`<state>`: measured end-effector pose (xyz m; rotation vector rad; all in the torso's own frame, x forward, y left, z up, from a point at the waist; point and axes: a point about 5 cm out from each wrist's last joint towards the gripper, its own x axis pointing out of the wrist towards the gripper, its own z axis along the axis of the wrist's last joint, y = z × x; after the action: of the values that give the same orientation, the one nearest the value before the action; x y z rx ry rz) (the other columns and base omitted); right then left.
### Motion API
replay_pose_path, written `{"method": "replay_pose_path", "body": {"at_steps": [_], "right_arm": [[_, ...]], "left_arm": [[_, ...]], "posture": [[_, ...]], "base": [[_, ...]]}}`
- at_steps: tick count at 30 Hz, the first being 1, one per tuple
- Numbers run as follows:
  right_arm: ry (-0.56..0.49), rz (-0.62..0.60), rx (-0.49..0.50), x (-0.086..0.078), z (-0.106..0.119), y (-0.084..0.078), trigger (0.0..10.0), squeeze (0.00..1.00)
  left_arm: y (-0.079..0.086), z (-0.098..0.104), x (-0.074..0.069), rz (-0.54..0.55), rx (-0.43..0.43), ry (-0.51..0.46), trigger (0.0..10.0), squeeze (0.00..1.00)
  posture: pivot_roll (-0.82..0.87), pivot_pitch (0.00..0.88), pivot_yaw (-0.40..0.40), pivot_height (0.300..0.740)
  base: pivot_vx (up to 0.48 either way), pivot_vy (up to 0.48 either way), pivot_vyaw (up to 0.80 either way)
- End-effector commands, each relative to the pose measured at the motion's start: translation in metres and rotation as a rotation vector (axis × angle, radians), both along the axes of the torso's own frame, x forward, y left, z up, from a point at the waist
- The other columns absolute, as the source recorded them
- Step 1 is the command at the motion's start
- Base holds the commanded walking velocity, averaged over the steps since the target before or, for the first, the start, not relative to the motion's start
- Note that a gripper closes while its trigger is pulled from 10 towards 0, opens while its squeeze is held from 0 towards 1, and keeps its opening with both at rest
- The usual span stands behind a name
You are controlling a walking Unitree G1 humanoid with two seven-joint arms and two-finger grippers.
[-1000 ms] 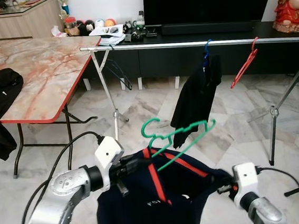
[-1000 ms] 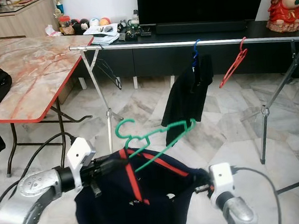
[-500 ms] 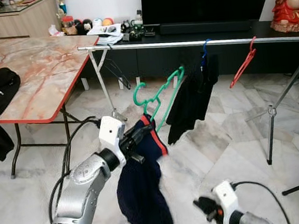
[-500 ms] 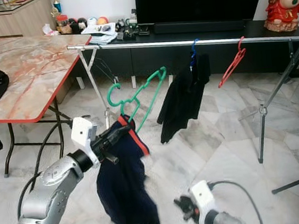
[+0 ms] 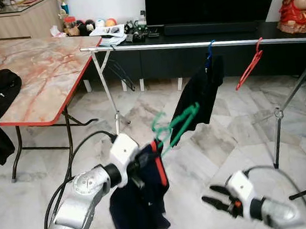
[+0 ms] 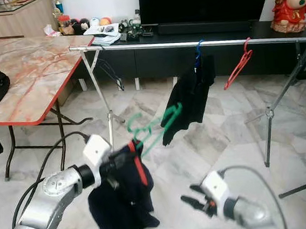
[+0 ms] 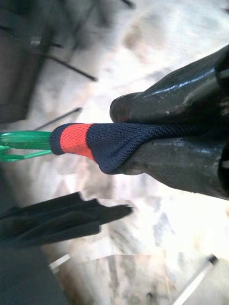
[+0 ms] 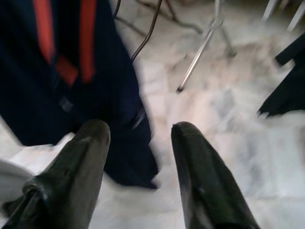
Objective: Hang hanger
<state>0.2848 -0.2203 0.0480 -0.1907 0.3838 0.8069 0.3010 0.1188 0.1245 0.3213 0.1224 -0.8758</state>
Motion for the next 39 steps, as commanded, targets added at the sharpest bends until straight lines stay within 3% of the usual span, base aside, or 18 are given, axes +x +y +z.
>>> {"method": "replay_pose_path", "body": {"at_steps": [1, 5, 7, 11, 14, 20, 22, 23, 24, 25, 27, 28, 29, 30, 36, 39], "right_arm": [[-0.06, 0.063, 0.017, 0.007, 0.021, -0.001, 10.0, 0.0], [-0.105, 0.183, -0.016, 0.009, 0.038, 0.006, 10.0, 0.0], [-0.112, 0.305, -0.029, 0.008, 0.051, 0.016, 10.0, 0.0], [-0.128, 0.427, 0.009, 0.009, 0.07, 0.031, 10.0, 0.0], [-0.053, 0.527, -0.019, 0.007, 0.063, 0.034, 10.0, 0.0], [0.053, 0.592, -0.118, 0.004, 0.046, 0.033, 10.0, 0.0], [0.076, 0.601, -0.11, 0.002, 0.045, 0.033, 10.0, 0.0], [0.087, 0.601, -0.102, 0.002, 0.044, 0.033, 10.0, 0.64], [0.088, 0.584, -0.113, 0.004, 0.042, 0.032, 10.0, 0.84], [0.086, 0.549, -0.137, 0.007, 0.038, 0.029, 10.0, 0.89], [0.082, 0.551, -0.151, 0.008, 0.037, 0.028, 10.0, 0.88], [0.078, 0.557, -0.152, 0.008, 0.037, 0.028, 10.0, 0.82], [0.074, 0.56, -0.15, 0.008, 0.037, 0.028, 10.0, 0.18], [0.071, 0.561, -0.162, 0.008, 0.036, 0.028, 10.0, 0.0], [-0.008, 0.449, -0.258, 0.022, 0.032, 0.026, 10.0, 0.0], [-0.011, 0.459, -0.236, 0.022, 0.031, 0.027, 10.0, 0.0]], "left_arm": [[-0.003, -0.009, -0.005, -0.073, 0.104, 0.002, 10.0, 0.0], [-0.008, -0.017, -0.014, -0.165, 0.17, 0.047, 10.0, 0.0], [-0.007, -0.026, -0.017, -0.215, 0.279, 0.066, 10.0, 0.0], [-0.006, -0.03, -0.018, -0.294, 0.386, 0.077, 10.0, 0.0], [-0.009, -0.027, -0.022, -0.379, 0.391, 0.102, 10.0, 0.0], [-0.011, -0.018, -0.021, -0.481, 0.45, 0.112, 10.0, 0.0], [-0.012, -0.017, -0.021, -0.493, 0.447, 0.11, 10.0, 0.0], [-0.015, -0.014, -0.02, -0.493, 0.427, 0.106, 10.0, 0.0], [-0.016, -0.013, -0.02, -0.489, 0.423, 0.101, 10.0, 0.0], [-0.018, -0.012, -0.019, -0.491, 0.422, 0.096, 10.0, 0.0], [-0.02, -0.012, -0.022, -0.514, 0.422, 0.099, 10.0, 0.0], [-0.02, -0.012, -0.022, -0.52, 0.422, 0.101, 10.0, 0.0], [-0.021, -0.012, -0.023, -0.522, 0.422, 0.101, 10.0, 0.0], [-0.021, -0.012, -0.024, -0.525, 0.42, 0.103, 10.0, 0.0], [-0.026, -0.011, -0.027, -0.548, 0.418, 0.094, 10.0, 0.0], [-0.027, -0.013, -0.03, -0.56, 0.417, 0.103, 10.0, 0.0]], "posture": [[0.03, 0.032, -0.012, 0.74], [0.02, 0.031, -0.012, 0.74], [0.02, 0.028, -0.011, 0.74], [0.02, 0.021, -0.017, 0.74], [0.03, 0.017, -0.03, 0.74], [0.04, 0.01, -0.058, 0.74], [0.04, 0.01, -0.058, 0.74], [0.04, 0.005, -0.065, 0.74], [0.04, 0.005, -0.065, 0.74], [0.04, 0.005, -0.065, 0.74], [0.04, 0.001, -0.074, 0.74], [0.04, 0.0, -0.076, 0.74], [0.04, 0.0, -0.076, 0.74], [0.04, 0.0, -0.076, 0.74], [0.03, 0.0, -0.074, 0.74], [0.03, 0.0, -0.076, 0.74]], "base": [[0.0, 0.0, 0.0], [0.0, 0.0, 0.0], [0.0, 0.0, 0.0], [0.0, 0.0, 0.0], [0.0, 0.0, 0.0], [0.0, 0.0, 0.0], [0.0, 0.0, 0.0], [0.0, 0.0, 0.0], [0.0, 0.0, 0.0], [0.0, 0.0, 0.0], [0.0, 0.0, 0.0], [0.0, 0.0, 0.0], [0.0, 0.0, 0.0], [0.0, 0.0, 0.0], [0.0, 0.0, 0.0], [0.0, 0.0, 0.0]]}}
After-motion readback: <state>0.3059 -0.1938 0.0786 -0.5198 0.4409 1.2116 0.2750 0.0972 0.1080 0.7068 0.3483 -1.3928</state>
